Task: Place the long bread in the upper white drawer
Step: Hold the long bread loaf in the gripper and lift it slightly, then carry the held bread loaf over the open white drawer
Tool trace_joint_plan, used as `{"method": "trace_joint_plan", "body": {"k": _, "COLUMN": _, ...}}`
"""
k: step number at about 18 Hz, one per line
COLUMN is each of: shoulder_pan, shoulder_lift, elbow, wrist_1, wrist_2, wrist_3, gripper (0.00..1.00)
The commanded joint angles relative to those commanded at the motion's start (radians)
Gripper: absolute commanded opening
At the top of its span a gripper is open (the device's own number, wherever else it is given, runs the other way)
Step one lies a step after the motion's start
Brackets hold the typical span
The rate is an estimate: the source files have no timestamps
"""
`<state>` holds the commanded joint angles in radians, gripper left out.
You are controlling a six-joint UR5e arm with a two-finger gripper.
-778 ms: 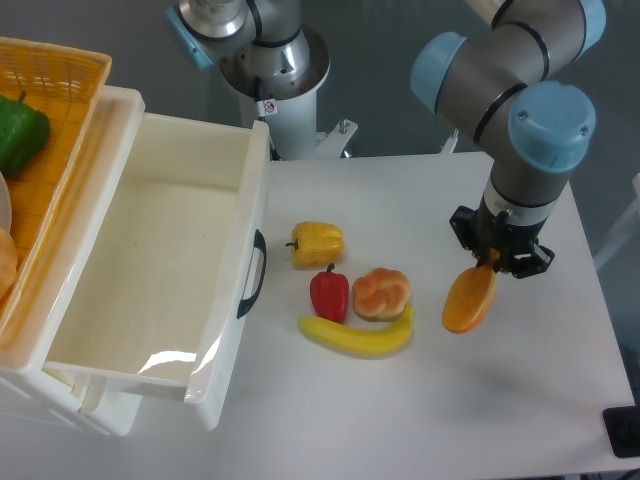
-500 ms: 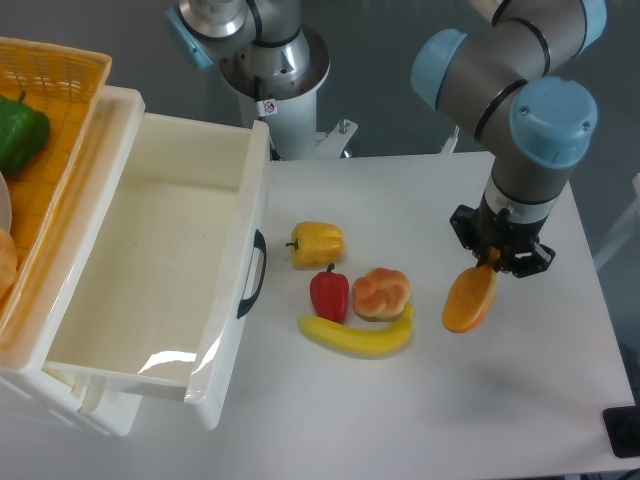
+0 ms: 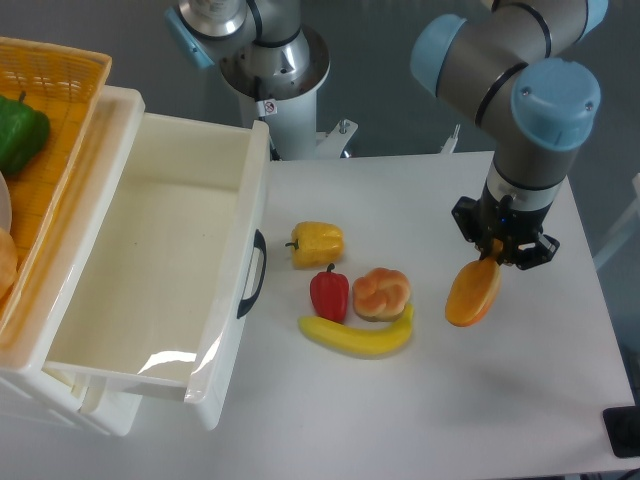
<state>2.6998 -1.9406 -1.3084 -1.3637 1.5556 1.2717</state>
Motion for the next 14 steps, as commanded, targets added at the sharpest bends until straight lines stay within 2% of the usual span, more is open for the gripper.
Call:
{"method": "trace_joint_plan", "body": {"k": 5, "shoulder_pan": -0.002, "shoulder_lift": 0.078, "elbow": -0.041, "wrist_1": -0.011, "wrist_2": -0.081, "wrist_3": -0.081, "gripper": 0.00}}
{"method": "trace_joint_plan", "body": {"k": 8, "shoulder_pan": -0.021, "shoulder_lift": 0.129, "elbow": -0.043, "wrist_1": -0.057, "wrist_2": -0.156, "wrist_3": -0.170, "gripper": 0.00}}
{"method": "trace_joint_plan", "body": {"k": 12, "shoulder_pan": -0.083, "shoulder_lift": 0.192, "elbow": -0.037, "wrist_1": -0.057, "wrist_2": -0.229, "wrist_3": -0.394, "gripper": 0.00}}
{"method": "trace_joint_plan", "body": {"k": 14, "shoulder_pan": -0.133, "shoulder_lift": 0.210, "elbow": -0.035, "wrist_1": -0.057, "wrist_2": -0.242, "wrist_3": -0.454, "gripper": 0.00}}
